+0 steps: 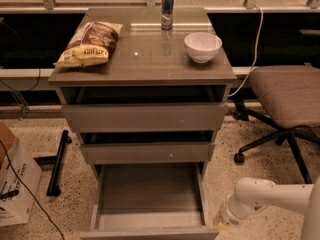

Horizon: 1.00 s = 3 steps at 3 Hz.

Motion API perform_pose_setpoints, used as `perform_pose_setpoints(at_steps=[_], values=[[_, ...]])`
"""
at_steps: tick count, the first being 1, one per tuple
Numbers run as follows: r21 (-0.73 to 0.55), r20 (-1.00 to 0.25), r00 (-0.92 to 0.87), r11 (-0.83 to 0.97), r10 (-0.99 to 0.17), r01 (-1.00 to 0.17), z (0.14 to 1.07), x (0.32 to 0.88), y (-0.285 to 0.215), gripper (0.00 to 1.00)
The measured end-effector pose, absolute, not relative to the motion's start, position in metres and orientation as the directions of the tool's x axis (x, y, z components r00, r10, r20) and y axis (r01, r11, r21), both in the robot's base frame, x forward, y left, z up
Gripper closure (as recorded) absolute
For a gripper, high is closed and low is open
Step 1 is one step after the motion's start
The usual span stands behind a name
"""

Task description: Close bottom drawer

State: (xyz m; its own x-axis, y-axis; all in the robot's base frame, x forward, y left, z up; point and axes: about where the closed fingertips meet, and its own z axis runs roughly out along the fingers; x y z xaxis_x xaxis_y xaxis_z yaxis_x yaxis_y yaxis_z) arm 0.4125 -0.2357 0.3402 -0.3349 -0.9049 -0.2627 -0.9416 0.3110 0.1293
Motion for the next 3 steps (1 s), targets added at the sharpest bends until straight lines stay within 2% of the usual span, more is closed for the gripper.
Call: perform_pose_setpoints(at_steps=[1, 3], values=[[0.195, -0.297, -0.385, 0.340, -0.874, -0.920, 0.308, 0.401, -0.236, 1.00], [0.222, -0.288, -0.388, 0.333, -0.876, -0.917, 0.285, 0.399, -0.228, 1.00]])
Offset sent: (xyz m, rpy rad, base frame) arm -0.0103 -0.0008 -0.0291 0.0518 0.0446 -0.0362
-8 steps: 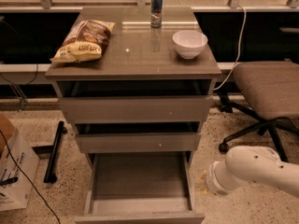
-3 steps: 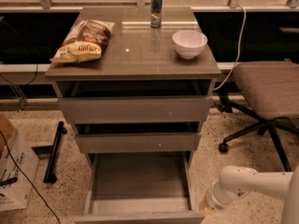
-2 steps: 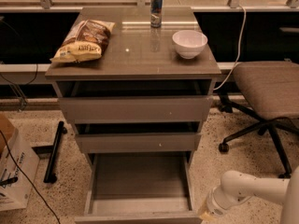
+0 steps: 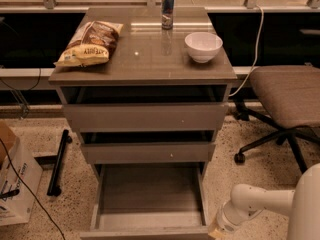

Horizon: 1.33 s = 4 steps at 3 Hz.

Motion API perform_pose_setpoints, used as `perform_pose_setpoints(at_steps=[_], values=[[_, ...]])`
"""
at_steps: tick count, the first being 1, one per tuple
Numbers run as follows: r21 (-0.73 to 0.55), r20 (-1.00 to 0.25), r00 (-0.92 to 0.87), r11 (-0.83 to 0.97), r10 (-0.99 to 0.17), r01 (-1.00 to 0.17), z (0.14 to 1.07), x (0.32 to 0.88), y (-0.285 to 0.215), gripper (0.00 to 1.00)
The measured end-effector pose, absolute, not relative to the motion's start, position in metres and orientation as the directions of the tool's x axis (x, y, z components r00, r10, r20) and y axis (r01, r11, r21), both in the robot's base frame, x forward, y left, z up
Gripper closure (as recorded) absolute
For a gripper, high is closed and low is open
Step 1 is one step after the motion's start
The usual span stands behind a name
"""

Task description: Close bottom drawer

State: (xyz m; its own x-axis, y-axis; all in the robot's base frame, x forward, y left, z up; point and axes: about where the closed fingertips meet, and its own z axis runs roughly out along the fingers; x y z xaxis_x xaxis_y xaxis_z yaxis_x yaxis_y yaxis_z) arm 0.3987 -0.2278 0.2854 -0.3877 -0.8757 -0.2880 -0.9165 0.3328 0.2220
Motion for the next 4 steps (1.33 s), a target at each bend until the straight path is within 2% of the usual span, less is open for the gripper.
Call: perform_pose_setpoints(at_steps=[3, 4], values=[[0.355, -0.312, -0.392, 0.276, -0.865, -0.893, 0.192, 0.389, -0.188, 1.00], [0.364, -0.346, -0.390, 0.261, -0.853, -0.894, 0.178, 0.395, -0.175, 1.00]])
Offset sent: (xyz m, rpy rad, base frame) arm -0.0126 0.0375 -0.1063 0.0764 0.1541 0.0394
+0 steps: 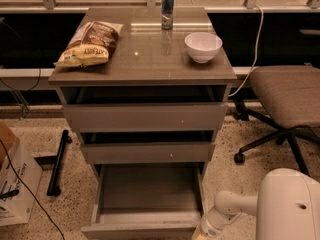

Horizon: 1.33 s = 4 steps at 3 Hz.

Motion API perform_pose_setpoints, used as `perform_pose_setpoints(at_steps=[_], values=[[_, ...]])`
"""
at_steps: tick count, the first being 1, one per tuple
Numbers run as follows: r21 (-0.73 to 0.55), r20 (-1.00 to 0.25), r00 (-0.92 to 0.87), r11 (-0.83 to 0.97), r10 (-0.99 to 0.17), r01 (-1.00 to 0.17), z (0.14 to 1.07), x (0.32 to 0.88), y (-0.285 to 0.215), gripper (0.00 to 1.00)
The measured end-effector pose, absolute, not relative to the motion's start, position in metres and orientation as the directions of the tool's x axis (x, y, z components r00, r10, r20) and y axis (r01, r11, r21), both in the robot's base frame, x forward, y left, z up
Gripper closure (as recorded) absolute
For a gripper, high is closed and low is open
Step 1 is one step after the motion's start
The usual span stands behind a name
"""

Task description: Close bottom drawer

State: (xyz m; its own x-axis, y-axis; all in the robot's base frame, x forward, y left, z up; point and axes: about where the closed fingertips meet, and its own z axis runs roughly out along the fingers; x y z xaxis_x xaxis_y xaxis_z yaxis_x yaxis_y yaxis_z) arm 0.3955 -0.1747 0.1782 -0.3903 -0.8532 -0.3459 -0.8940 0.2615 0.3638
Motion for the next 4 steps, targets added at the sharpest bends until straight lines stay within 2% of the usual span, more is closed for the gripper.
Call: perform_pose_setpoints(at_steps=[4], values=[[0.311, -0.377, -0.373, 0.263, -0.848, -0.913, 0.171, 0.416, -0.165, 1.00]])
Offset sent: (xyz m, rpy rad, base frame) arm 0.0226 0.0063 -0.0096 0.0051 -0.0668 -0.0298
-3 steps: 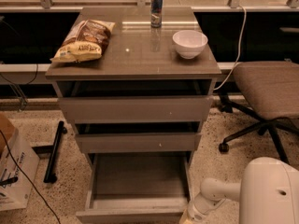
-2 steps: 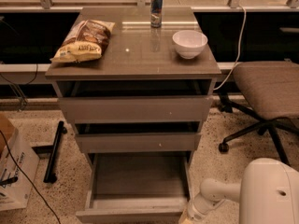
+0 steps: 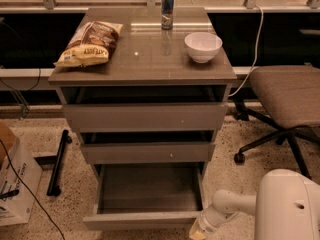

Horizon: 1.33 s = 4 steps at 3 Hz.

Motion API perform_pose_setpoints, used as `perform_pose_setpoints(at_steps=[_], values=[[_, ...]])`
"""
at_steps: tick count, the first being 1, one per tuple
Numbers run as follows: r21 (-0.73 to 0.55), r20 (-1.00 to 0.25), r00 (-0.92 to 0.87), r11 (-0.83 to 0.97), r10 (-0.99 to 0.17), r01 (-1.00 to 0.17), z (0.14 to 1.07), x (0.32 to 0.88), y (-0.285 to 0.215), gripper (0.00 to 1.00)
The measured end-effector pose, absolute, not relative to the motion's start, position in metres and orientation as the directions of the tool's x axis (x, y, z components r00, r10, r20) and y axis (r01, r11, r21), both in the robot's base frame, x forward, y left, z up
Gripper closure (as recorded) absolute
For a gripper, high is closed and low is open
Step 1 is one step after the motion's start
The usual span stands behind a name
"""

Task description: Close bottom drawer

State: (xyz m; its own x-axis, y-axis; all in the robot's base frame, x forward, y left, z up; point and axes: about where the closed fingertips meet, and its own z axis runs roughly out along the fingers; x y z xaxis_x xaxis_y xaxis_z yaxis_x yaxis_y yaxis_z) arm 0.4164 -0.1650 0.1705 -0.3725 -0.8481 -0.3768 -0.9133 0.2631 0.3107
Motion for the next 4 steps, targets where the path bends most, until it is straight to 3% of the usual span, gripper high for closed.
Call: perform_pose_setpoints(at_steps=[1, 2, 4], values=[[0.246, -0.424, -0.309, 0.220, -0.851, -0.944, 0.171, 0.464, -0.147, 1.00], [0.246, -0.424, -0.309, 0.220, -0.851, -0.944, 0.171, 0.464, -0.147, 1.00], [0.106, -0.534, -0.233, 0.208, -0.813, -0.972, 0.161, 0.507, -0.125, 1.00]])
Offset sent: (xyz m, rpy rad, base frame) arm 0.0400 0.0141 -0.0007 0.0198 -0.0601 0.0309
